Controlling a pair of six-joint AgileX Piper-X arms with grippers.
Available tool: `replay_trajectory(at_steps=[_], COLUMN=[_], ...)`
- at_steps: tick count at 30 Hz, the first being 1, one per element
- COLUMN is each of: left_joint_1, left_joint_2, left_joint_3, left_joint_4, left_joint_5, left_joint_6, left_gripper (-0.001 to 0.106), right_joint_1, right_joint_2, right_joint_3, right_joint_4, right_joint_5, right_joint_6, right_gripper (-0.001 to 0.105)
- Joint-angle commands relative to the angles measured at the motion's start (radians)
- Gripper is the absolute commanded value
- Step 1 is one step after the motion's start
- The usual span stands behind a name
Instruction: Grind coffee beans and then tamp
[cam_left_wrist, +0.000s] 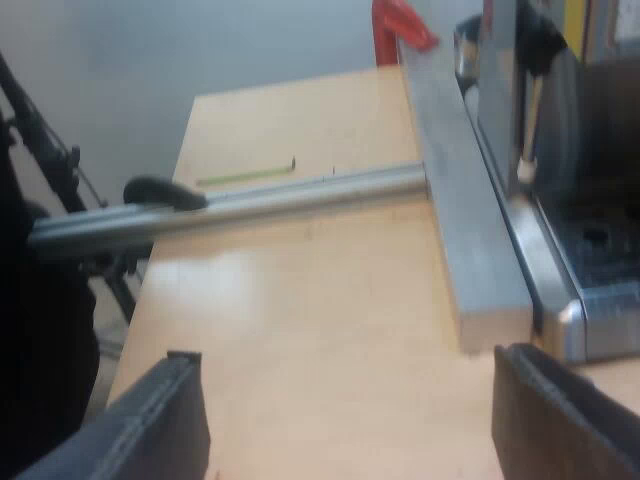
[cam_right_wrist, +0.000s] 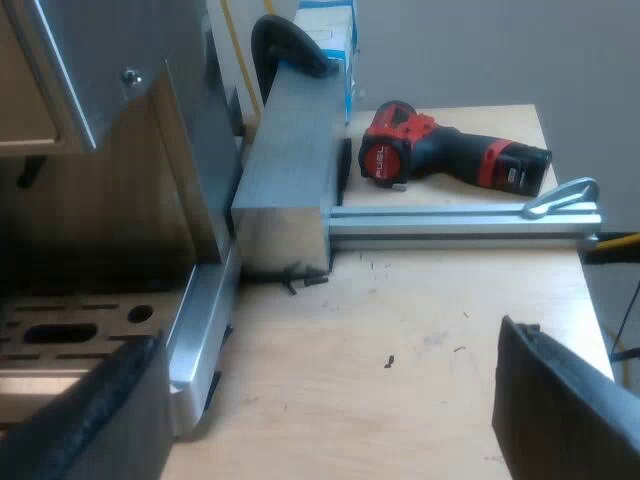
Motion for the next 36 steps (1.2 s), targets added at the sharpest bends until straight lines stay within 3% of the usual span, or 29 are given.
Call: replay_trajectory(at_steps=[1,8,17,36], left_joint_1=[-0.001,-0.001,-0.001,-0.001], left_joint_2=[-0.138,-0.137,-0.136,-0.136], left_joint_3=[0.044,0.170,0.256,0.265], left_joint_4=[-0.096,-0.170,-0.194,-0.210], left_joint_5=[0.010,0.130,0.149,0.149], left_joint_6=[-0.010,-0.015,-0.015,-0.015], left_gripper=[0.063,0.063,0.063,0.063], right_joint_1=[0.001,0.001,0.001,0.001], right_joint_2=[-0.046,-0.045,-0.042,-0.042], right_joint_3=[0.032,0.160,0.287,0.289], right_joint_4=[-0.042,-0.050,-0.045,-0.050], right_joint_5=[-0.009,-0.009,-0.009,0.002], right_joint_6=[-0.005,-0.005,-0.005,0.022], right_gripper=[0.069,0.069,0.069,0.069])
